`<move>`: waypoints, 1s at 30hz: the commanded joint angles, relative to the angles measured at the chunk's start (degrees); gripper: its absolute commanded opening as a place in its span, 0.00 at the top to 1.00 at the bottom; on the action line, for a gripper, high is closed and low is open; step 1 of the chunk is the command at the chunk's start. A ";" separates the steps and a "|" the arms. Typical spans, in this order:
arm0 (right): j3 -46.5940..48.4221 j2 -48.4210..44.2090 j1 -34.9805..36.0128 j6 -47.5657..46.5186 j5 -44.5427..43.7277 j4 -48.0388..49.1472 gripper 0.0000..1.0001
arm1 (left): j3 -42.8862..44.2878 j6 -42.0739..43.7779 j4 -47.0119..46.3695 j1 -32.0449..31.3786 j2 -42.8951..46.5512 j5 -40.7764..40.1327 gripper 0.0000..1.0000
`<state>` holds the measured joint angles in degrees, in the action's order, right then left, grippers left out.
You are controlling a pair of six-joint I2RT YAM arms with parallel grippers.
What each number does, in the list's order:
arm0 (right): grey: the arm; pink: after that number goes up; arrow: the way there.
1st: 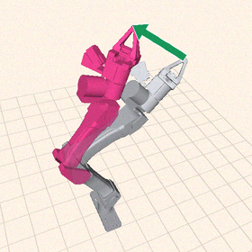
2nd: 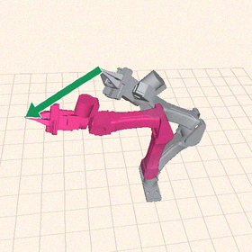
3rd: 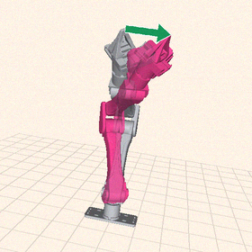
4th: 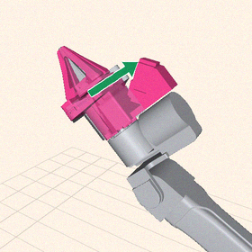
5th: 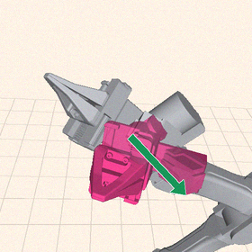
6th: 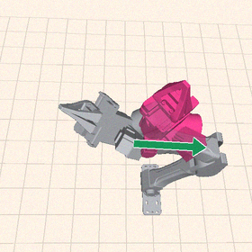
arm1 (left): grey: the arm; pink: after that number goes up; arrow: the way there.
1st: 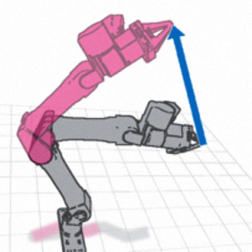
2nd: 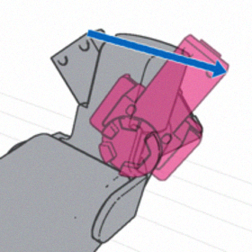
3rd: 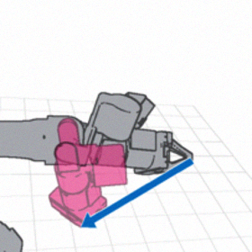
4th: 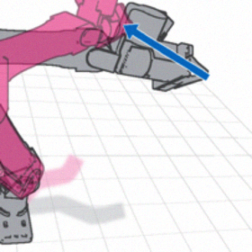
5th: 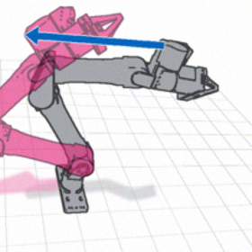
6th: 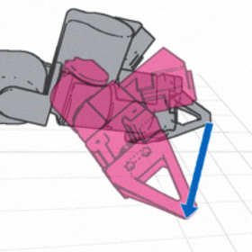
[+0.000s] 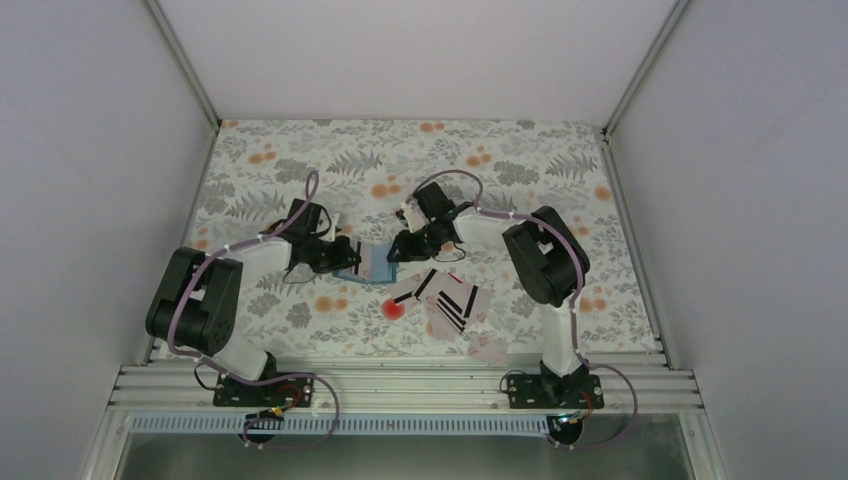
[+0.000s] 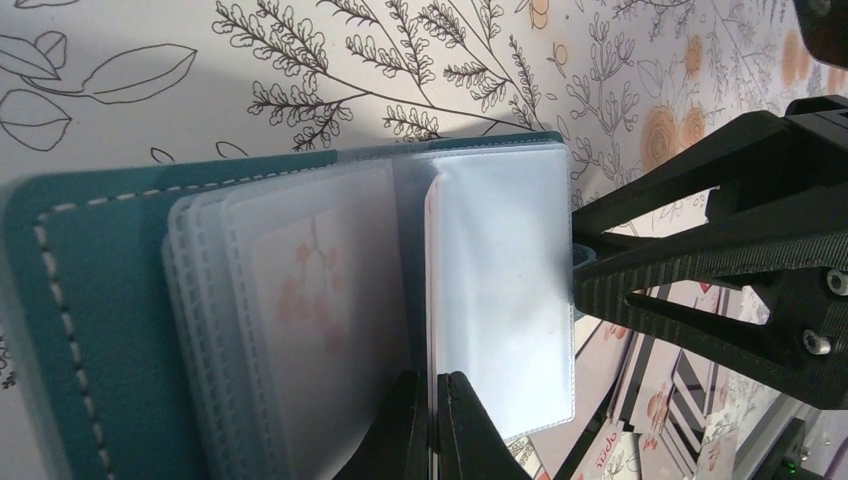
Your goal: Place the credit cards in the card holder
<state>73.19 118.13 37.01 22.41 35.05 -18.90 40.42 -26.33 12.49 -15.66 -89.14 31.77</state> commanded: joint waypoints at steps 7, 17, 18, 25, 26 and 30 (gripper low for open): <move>-2.93 4.84 1.13 -0.96 -3.38 -2.93 0.70 | -3.38 -2.34 -3.70 0.04 -2.85 3.10 0.98; -4.39 4.38 1.13 -1.40 -3.85 -2.67 0.71 | 2.78 6.84 9.27 1.07 -1.10 -8.25 0.98; -4.28 4.46 1.13 -1.41 -3.89 -2.80 0.71 | 3.23 7.13 10.21 1.07 -0.92 -9.12 0.98; -3.70 5.33 1.13 -1.40 -3.71 -2.86 0.70 | 2.91 5.45 10.93 1.08 -0.03 -6.20 0.98; -3.65 5.43 1.13 -1.36 -3.68 -2.90 0.70 | 3.23 5.29 11.43 1.12 -0.13 -5.88 0.98; -3.58 5.97 1.13 -1.45 -3.66 -2.90 0.70 | 5.60 5.13 14.62 1.09 0.71 -4.69 0.98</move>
<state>72.10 118.28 36.95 21.82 35.92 -16.62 44.03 -21.85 20.36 -14.70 -89.19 28.73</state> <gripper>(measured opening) 0.296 0.030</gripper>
